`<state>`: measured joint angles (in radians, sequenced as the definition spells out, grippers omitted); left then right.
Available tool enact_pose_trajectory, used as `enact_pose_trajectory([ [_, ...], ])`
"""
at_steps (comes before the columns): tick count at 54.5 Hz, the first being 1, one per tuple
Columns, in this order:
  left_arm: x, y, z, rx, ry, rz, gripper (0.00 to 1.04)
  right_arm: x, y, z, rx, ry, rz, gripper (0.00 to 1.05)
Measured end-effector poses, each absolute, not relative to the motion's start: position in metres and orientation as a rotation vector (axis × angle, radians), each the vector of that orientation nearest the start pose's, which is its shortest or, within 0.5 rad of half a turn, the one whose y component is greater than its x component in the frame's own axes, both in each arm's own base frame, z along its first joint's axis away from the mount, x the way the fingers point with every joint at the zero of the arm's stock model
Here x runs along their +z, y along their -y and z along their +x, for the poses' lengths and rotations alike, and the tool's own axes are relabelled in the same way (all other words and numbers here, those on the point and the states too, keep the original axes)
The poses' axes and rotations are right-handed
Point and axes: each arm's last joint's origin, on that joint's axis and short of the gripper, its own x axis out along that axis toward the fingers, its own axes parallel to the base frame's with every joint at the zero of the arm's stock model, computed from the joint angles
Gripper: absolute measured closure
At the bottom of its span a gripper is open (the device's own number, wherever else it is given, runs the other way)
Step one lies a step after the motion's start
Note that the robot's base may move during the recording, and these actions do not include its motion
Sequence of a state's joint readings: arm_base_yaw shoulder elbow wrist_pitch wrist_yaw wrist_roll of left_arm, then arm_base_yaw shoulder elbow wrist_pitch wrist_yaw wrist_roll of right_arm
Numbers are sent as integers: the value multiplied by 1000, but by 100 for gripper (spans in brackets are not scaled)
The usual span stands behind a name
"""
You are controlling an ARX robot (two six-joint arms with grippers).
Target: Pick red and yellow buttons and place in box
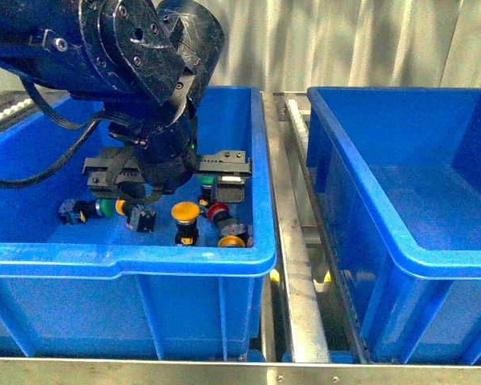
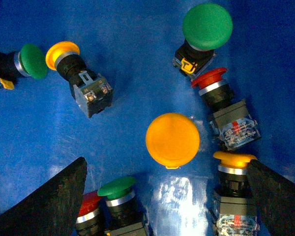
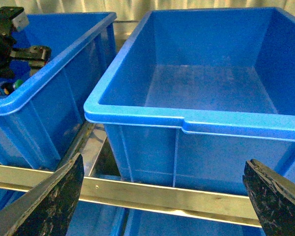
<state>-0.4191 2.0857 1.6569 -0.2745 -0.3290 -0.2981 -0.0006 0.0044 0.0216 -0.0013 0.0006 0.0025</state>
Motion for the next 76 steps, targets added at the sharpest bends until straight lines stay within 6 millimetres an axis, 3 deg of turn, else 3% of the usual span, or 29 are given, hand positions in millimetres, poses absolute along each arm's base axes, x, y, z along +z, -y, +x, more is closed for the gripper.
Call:
enact_pose_trajectory([
  [23, 207, 186, 452, 52, -718, -32, 8, 170, 0, 97, -1, 16, 2, 7],
  [65, 197, 192, 466, 83, -732, -29, 8, 170, 0, 97, -1, 16, 3, 7],
  [67, 196, 192, 467, 84, -735, -29, 9, 170, 0, 97, -1, 16, 2, 7],
  [76, 190, 194, 471, 85, -742, -38, 34, 170, 0, 97, -1, 16, 3, 7],
])
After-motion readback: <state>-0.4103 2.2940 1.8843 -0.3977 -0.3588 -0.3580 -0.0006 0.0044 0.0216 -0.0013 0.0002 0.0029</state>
